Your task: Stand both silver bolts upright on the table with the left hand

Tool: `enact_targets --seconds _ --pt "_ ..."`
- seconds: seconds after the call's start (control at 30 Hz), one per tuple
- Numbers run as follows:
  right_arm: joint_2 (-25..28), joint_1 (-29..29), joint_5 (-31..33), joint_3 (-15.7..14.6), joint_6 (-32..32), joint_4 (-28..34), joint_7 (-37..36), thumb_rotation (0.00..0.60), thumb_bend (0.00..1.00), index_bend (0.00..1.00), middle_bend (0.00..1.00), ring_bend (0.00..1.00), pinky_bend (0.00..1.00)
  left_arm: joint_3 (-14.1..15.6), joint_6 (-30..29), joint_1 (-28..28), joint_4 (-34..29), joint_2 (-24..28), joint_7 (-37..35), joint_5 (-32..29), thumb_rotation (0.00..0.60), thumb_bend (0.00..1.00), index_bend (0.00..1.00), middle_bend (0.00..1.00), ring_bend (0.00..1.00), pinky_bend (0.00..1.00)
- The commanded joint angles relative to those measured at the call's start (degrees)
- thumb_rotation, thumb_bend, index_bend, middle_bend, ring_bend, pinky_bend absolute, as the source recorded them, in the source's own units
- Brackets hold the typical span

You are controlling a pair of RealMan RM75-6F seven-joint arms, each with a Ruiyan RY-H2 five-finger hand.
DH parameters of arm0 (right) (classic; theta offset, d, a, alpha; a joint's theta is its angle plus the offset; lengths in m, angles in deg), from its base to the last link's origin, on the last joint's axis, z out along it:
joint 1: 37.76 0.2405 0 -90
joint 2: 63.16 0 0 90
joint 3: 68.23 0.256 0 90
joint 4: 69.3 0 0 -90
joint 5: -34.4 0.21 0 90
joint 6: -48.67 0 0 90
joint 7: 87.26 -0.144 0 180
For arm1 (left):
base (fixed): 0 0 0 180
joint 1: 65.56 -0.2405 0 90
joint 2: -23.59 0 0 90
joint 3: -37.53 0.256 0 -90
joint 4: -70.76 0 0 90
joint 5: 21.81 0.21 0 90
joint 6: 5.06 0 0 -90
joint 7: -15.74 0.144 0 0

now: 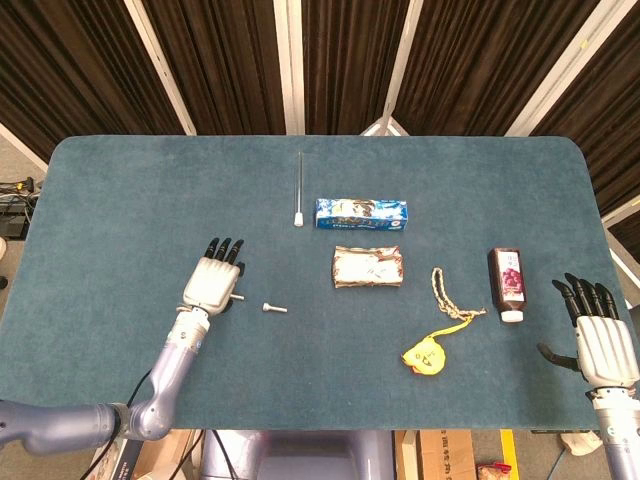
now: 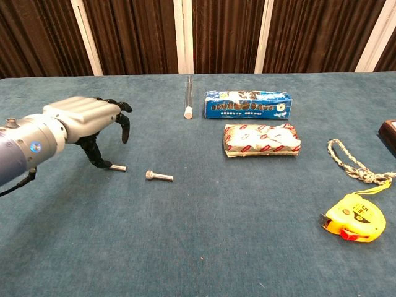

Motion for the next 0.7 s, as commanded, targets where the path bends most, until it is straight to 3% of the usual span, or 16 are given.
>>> enact_targets --seconds 0.03,0.7 --pt "-0.1 0.0 0.1 0.1 0.1 -0.1 0.0 0.600 0.15 0.15 0.09 0.06 0.00 0.4 0.3 0.5 1.4 -1.3 -0.1 0.0 0.600 0.35 0.43 0.04 0.00 0.00" --pt "-0.2 0.0 1.7 0.8 0.7 -0.7 -1.2 0.600 0.15 0.15 0.09 0.06 0.00 2.1 -0.2 0.5 5.1 -4.8 -0.3 1.9 0.600 0.40 0.51 0.05 0.00 0.00"
